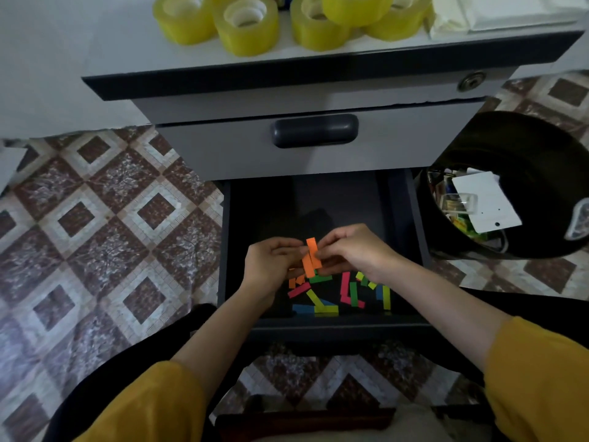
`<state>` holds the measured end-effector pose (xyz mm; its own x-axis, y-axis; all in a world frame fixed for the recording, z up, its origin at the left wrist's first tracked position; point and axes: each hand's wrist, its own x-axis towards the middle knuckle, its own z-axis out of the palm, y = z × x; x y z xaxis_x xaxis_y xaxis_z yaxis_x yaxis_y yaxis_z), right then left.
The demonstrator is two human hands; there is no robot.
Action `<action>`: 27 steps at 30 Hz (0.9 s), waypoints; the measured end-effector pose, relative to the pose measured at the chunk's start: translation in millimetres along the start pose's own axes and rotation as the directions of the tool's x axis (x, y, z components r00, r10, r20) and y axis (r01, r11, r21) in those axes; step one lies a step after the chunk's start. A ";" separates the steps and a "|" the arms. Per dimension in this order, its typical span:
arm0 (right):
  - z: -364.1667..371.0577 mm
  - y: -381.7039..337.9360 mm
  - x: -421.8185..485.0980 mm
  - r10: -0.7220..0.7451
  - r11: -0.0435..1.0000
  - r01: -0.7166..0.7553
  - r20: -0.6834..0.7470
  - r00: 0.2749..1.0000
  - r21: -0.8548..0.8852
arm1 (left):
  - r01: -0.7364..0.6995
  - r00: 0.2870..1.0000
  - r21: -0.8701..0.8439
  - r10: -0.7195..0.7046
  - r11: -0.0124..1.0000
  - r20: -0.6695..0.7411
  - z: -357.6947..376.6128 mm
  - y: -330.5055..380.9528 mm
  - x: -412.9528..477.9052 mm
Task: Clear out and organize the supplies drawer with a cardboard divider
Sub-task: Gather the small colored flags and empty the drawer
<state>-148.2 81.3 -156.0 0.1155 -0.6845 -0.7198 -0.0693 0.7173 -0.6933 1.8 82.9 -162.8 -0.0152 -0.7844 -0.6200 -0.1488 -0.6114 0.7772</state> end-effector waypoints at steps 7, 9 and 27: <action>4.5 -1.4 3.4 0.026 1.000 -0.027 -0.029 0.999 -0.015 | 0.005 1.000 -0.060 -0.005 0.998 0.005 -3.3 3.8 4.7; 3.9 -3.1 3.8 0.034 0.999 -0.034 -0.008 0.999 0.010 | -0.011 1.000 -0.062 0.011 0.998 0.000 -5.3 6.8 7.3; 0.3 -9.6 -3.1 -0.004 0.976 -0.016 0.091 0.996 0.219 | -0.085 0.996 -0.059 0.084 0.995 -0.007 3.9 20.3 11.4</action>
<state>-147.5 76.6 -147.1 0.2059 -0.6730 -0.7104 0.1471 0.7390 -0.6575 -5.2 61.9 -154.5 -0.0209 -0.8340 -0.5514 -0.0886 -0.5478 0.8319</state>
